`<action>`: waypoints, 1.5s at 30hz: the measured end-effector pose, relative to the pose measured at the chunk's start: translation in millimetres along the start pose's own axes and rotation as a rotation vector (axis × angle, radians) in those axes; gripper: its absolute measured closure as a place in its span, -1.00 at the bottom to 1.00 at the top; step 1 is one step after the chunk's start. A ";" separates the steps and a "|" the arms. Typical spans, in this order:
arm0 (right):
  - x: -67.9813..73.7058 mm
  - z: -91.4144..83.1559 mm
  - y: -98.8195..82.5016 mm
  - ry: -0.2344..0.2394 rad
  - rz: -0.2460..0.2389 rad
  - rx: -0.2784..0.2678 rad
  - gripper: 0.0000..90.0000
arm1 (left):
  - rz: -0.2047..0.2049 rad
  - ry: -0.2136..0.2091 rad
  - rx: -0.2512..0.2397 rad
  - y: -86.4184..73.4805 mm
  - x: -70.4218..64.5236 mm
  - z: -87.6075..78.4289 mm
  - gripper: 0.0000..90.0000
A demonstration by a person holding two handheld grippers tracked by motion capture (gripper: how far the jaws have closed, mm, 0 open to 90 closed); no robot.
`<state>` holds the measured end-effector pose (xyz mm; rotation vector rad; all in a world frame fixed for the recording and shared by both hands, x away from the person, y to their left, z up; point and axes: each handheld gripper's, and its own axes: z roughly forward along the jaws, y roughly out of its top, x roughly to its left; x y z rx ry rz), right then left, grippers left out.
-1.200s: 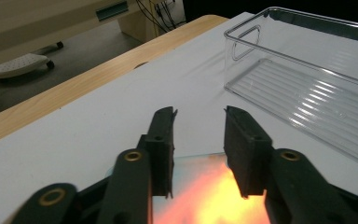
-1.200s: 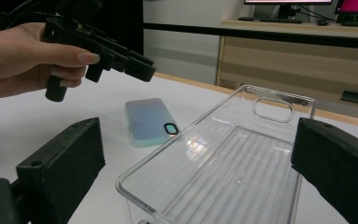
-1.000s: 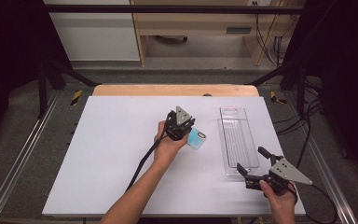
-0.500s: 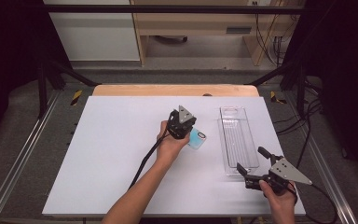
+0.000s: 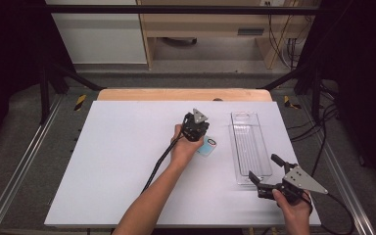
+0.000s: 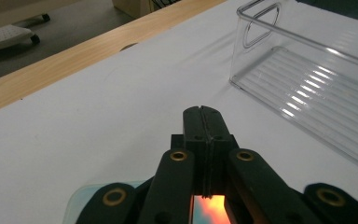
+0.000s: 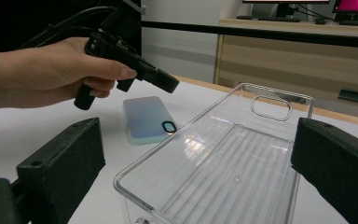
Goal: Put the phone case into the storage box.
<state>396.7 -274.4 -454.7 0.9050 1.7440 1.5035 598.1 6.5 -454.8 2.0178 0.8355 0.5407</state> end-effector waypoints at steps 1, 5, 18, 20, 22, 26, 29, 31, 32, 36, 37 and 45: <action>0.1 0.1 -0.1 0.000 0.000 0.000 -0.93 | 0.000 0.000 0.007 -0.8 -0.1 2.9 1.00; -0.1 0.6 -0.6 0.002 -0.004 0.005 -0.93 | -0.022 -0.008 0.026 -5.2 -0.7 13.8 1.00; -2.1 -1.4 -0.5 -0.006 0.004 0.000 -0.93 | 0.002 -0.005 0.071 -11.8 -2.6 24.1 1.00; -2.3 -1.1 -0.7 -0.004 0.003 0.000 -0.93 | 0.000 -0.004 0.075 -12.2 -2.2 24.6 1.00; -2.3 -1.1 -0.7 -0.005 0.002 0.000 -0.93 | -0.005 -0.003 0.077 -12.7 -1.5 25.3 1.00; -2.5 -0.9 -1.0 -0.004 0.006 0.001 -0.93 | -0.007 -0.002 0.090 -14.5 -1.0 27.0 1.00; -2.4 -0.9 -0.9 -0.004 0.003 0.002 -0.93 | -0.005 -0.001 0.106 -15.8 -1.4 28.0 1.00; -2.3 -0.9 -1.0 -0.003 0.004 0.002 -0.93 | -0.003 0.001 0.110 -15.9 -2.4 27.7 1.00; -2.3 -0.8 -1.0 -0.003 0.004 0.002 -0.93 | -0.002 0.003 0.112 -15.6 -2.8 27.3 1.00; -2.3 -0.9 -0.8 -0.004 0.005 0.002 -0.93 | 0.011 0.001 0.120 -15.2 -3.8 25.9 1.00; -2.3 -1.0 -0.8 -0.004 0.004 0.002 -0.93 | 0.013 0.000 0.122 -15.3 -4.0 25.6 1.00; -2.1 -1.0 -0.7 -0.001 0.006 0.001 -0.93 | -0.013 -0.011 0.118 -21.7 -3.6 17.2 1.00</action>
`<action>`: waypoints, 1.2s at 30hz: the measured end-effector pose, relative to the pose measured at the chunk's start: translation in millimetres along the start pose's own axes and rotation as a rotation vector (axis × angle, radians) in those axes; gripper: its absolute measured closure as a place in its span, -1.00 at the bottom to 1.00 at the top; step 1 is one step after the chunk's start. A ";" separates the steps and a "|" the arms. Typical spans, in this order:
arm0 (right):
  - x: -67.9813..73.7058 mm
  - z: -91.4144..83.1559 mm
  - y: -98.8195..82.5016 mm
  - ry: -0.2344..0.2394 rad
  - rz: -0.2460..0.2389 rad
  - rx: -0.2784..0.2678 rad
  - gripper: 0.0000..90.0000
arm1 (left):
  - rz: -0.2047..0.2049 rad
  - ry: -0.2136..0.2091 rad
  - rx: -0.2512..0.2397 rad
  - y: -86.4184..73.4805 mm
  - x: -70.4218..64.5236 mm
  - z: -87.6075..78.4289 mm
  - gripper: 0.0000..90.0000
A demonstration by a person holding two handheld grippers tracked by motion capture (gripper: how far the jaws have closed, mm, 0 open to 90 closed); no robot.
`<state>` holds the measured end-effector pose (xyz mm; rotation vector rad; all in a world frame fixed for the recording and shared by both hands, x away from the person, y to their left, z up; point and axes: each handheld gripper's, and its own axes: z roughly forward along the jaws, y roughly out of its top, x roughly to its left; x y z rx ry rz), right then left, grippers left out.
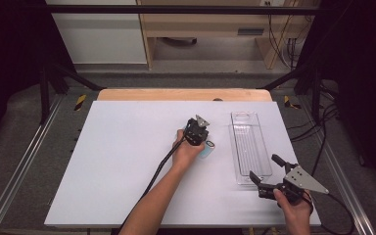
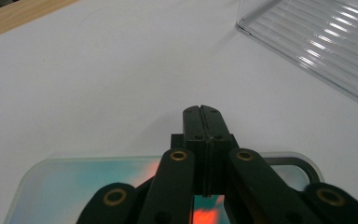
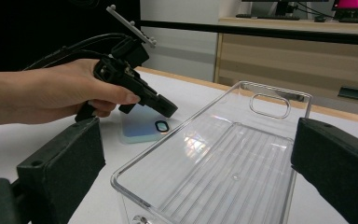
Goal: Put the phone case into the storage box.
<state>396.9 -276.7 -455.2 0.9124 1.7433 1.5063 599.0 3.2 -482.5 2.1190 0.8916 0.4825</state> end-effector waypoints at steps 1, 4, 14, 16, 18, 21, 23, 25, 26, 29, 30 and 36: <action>0.1 -0.1 0.1 -0.001 0.005 -0.002 -0.93 | -0.002 -0.002 -0.003 -2.3 -0.5 -2.3 1.00; -0.2 0.0 -0.2 -0.002 0.005 0.003 -0.93 | -0.001 -0.006 -0.007 -7.7 -1.4 -8.3 1.00; 3.8 2.8 0.3 0.007 -0.008 0.008 -0.93 | -0.012 -0.023 -0.019 -23.6 -5.0 -28.6 1.00; 4.3 3.0 0.3 0.007 -0.007 0.011 -0.93 | -0.010 -0.028 -0.021 -25.4 -6.1 -32.2 1.00; 4.4 3.4 0.2 0.008 -0.009 0.011 -0.93 | -0.003 -0.031 -0.023 -26.7 -7.3 -35.1 1.00; 4.4 3.7 0.1 0.008 -0.010 0.011 -0.93 | 0.004 -0.035 -0.021 -28.3 -7.2 -38.9 1.00; 4.5 3.9 0.0 0.006 -0.013 0.014 -0.93 | 0.000 -0.037 -0.024 -29.8 -5.9 -41.4 1.00; 4.8 4.1 0.0 0.010 -0.010 0.015 -0.93 | 0.002 -0.038 -0.021 -30.5 -4.8 -43.2 1.00; 4.8 4.3 -0.1 0.010 -0.011 0.016 -0.93 | 0.002 -0.038 -0.020 -31.1 -3.6 -44.3 1.00; 5.1 4.7 -0.3 0.009 -0.012 0.017 -0.93 | 0.000 -0.039 -0.011 -30.6 -0.1 -45.3 1.00; 5.4 4.9 -0.1 0.010 -0.012 0.017 -0.93 | -0.002 -0.041 -0.013 -30.3 0.7 -44.6 1.00; 5.6 5.2 -0.3 0.011 -0.015 0.019 -0.93 | -0.010 -0.055 0.007 -24.0 0.6 -36.6 1.00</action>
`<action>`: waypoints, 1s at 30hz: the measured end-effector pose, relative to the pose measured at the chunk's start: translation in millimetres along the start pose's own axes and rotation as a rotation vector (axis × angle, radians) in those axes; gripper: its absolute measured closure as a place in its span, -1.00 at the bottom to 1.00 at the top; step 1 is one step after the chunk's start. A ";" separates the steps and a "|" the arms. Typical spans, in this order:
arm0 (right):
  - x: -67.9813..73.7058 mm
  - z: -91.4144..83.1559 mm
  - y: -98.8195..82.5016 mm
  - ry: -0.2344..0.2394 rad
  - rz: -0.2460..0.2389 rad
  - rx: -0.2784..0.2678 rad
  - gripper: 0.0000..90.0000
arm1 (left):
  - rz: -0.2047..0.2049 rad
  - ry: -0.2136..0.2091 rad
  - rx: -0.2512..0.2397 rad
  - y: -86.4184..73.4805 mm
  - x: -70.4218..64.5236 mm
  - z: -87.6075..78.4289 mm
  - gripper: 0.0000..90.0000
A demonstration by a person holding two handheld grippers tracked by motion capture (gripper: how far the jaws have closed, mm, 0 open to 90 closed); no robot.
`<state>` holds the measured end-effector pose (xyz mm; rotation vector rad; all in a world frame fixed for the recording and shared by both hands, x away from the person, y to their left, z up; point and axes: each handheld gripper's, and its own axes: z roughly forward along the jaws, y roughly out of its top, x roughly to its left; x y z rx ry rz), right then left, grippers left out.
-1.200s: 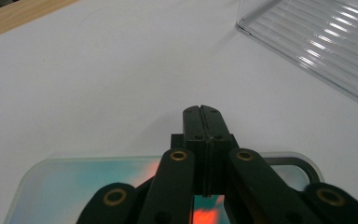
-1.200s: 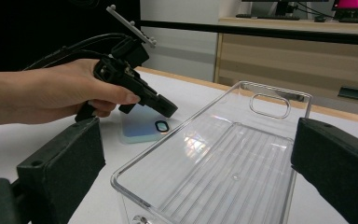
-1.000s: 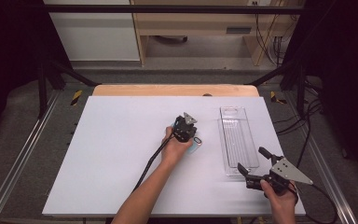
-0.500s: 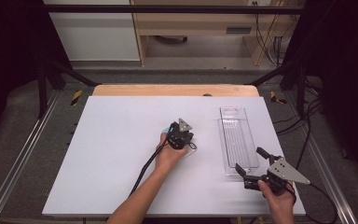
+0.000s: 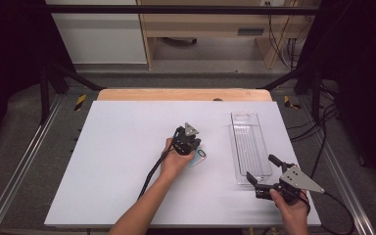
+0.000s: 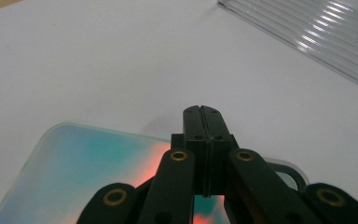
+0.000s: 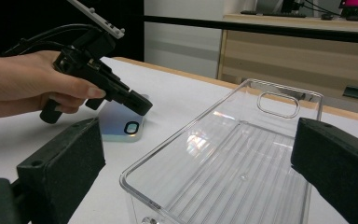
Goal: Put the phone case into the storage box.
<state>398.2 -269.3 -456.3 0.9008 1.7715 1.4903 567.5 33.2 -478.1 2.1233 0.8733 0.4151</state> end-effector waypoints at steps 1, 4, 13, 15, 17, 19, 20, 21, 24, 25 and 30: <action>-0.1 0.1 -0.1 0.000 0.000 0.001 -0.93 | 0.005 0.000 0.012 1.4 -1.3 2.1 1.00; -0.5 -0.3 -0.2 0.000 -0.004 0.002 -0.93 | 0.025 0.011 0.038 4.6 -4.3 6.5 1.00; -2.0 -0.9 -0.8 0.004 0.001 0.003 -0.93 | 0.075 0.010 0.063 -1.7 -4.3 -4.3 1.00; -1.2 -0.6 -0.4 0.006 -0.001 0.000 -0.93 | 0.077 0.004 0.020 -5.4 -4.1 -9.0 1.00; 0.3 -0.6 0.4 0.007 -0.005 -0.002 -0.93 | 0.077 -0.002 -0.033 -8.0 -4.1 -17.8 1.00; 2.2 -0.7 1.6 0.010 0.000 0.000 -0.93 | 0.079 0.004 -0.076 -10.8 -4.6 -29.2 1.00; 3.9 0.1 2.4 0.011 -0.006 -0.002 -0.93 | 0.073 0.007 -0.102 -12.9 -4.2 -36.6 1.00; 6.0 0.7 3.4 0.012 -0.005 -0.001 -0.93 | 0.061 0.010 -0.129 -15.6 -3.5 -44.7 1.00; 14.3 3.9 6.9 0.019 -0.024 0.004 -0.93 | 0.038 0.024 -0.191 -27.6 -0.2 -69.8 1.00; 16.6 4.6 8.0 0.018 -0.030 0.003 -0.93 | 0.026 0.029 -0.209 -34.8 2.3 -81.6 1.00; 33.6 9.2 18.9 0.011 -0.052 -0.007 -0.92 | -0.010 0.088 -0.266 -63.2 16.1 -125.8 0.83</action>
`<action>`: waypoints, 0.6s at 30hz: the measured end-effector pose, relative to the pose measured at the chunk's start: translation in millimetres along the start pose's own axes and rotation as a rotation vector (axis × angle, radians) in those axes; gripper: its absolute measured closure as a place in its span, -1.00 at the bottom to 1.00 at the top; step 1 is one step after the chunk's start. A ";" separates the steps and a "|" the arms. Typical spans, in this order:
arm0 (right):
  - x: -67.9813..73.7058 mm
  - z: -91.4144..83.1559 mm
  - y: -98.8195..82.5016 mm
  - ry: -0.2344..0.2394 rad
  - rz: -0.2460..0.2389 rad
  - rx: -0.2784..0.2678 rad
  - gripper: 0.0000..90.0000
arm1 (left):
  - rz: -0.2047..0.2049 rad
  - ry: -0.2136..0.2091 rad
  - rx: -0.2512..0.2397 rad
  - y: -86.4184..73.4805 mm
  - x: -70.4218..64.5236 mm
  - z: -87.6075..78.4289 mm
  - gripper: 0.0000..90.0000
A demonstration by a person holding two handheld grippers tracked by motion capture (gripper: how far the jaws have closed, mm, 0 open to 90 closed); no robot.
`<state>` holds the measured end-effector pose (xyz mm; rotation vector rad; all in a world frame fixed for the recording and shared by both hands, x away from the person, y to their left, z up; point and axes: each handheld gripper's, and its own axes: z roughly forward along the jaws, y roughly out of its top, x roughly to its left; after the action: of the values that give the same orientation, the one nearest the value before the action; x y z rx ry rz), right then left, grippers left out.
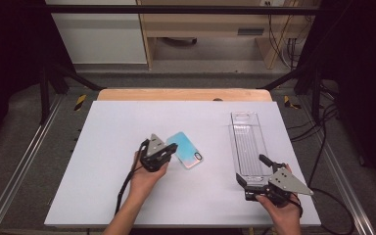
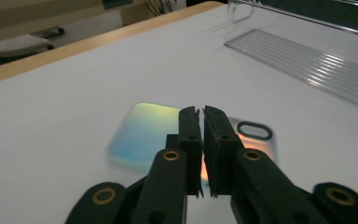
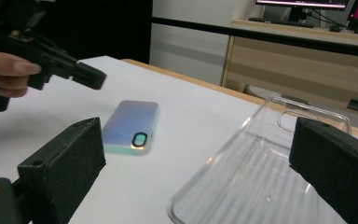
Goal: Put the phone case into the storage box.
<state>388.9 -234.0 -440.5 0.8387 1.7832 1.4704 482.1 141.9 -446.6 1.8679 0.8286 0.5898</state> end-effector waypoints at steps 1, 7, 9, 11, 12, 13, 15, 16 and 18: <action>3.0 1.1 3.1 -0.003 -0.002 -0.003 -0.92 | -0.009 0.021 -0.031 -4.2 4.9 -12.1 0.77; 13.8 9.7 23.7 -0.015 -0.003 -0.006 -0.91 | -0.066 0.081 -0.112 -26.4 23.1 -55.4 0.13; 15.9 14.9 31.6 -0.008 -0.003 0.026 -0.90 | -0.089 0.091 -0.139 -33.8 26.1 -67.9 -0.06; 18.3 21.0 40.9 0.005 -0.002 0.048 -0.89 | -0.087 0.105 -0.134 -41.5 27.5 -77.5 -0.32; 20.1 24.5 46.2 0.008 -0.005 0.060 -0.89 | -0.080 0.109 -0.134 -45.6 28.3 -82.2 -0.40; 21.7 28.5 51.4 0.010 -0.006 0.071 -0.89 | -0.081 0.115 -0.142 -50.4 29.3 -87.9 -0.46; 24.5 37.6 60.8 0.018 0.001 0.094 -0.90 | -0.098 0.127 -0.160 -55.0 32.0 -93.4 -0.58; 26.0 42.3 64.7 0.024 0.005 0.101 -0.90 | -0.105 0.125 -0.164 -56.6 34.2 -95.0 -0.63; 29.7 52.3 71.5 0.035 0.000 0.121 -0.90 | -0.101 0.130 -0.177 -59.3 38.1 -96.9 -0.70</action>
<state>419.3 -169.5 -380.3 0.8786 1.9137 1.3961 421.8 244.7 -459.2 1.6315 0.9193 0.7040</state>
